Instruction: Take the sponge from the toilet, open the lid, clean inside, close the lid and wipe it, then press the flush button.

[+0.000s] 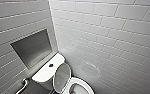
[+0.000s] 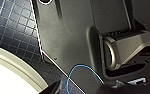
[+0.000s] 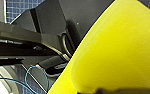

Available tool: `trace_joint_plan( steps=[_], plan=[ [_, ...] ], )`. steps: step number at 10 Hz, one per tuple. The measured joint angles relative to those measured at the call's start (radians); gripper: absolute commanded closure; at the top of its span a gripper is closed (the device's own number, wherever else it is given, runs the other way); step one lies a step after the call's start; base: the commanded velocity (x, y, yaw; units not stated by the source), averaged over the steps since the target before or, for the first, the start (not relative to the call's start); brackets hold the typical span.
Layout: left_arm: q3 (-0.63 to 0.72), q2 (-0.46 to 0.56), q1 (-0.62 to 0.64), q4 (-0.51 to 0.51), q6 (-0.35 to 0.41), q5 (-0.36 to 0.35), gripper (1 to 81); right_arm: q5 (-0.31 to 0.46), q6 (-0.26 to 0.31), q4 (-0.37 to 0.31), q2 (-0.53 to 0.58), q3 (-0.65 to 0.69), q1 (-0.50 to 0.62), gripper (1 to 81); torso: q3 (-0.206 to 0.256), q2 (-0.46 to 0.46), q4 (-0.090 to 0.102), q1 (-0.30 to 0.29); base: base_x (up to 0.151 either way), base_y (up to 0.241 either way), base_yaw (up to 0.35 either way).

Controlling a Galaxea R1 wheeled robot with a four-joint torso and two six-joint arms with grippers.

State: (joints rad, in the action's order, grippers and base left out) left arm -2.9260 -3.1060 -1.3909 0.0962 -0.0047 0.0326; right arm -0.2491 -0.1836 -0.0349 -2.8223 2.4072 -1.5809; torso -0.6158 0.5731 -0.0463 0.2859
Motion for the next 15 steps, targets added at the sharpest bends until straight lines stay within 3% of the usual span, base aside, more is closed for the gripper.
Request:
trace_joint_plan(
  steps=[5, 7, 9, 10, 14, 15],
  plan=[
    [0.001, -0.008, -0.032, 0.005, 0.005, 0.038, 1.0, -0.094, -0.021, -0.006, 0.267, -0.341, 0.107, 81.1, 0.0, 0.0, 0.0, 0.0, 0.0, 0.0, 0.0],
    [0.001, -0.007, -0.039, 0.005, 0.004, 0.035, 1.0, -0.115, -0.056, -0.014, 0.336, -0.395, 0.181, 81.1, 0.0, 0.0, 0.0, 0.0, 0.0, 0.0, 0.0],
    [0.006, -0.008, -0.06, 0.005, 0.005, 0.037, 1.0, -0.123, -0.076, -0.014, 0.337, -0.411, 0.225, 81.1, 0.0, 0.0, 0.002, 0.0, 0.0, 0.0, 0.0],
    [0.006, -0.008, -0.062, 0.005, 0.005, 0.036, 1.0, -0.121, -0.115, -0.014, 0.339, -0.383, 0.259, 81.1, 0.0, 0.0, 0.016, 0.0, 0.0, 0.0, 0.0],
    [0.006, -0.017, -0.069, 0.005, 0.004, 0.046, 1.0, -0.117, -0.181, -0.016, 0.362, -0.281, 0.349, 81.1, 0.0, 0.0, 0.142, 0.0, 0.0, 0.0, 0.0],
    [0.01, -0.02, -0.073, 0.005, 0.004, 0.047, 1.0, -0.113, -0.195, -0.015, 0.36, -0.289, 0.363, 81.1, 0.0, 0.0, 0.16, 0.0, 0.0, 0.0, 0.0]
  ],
)
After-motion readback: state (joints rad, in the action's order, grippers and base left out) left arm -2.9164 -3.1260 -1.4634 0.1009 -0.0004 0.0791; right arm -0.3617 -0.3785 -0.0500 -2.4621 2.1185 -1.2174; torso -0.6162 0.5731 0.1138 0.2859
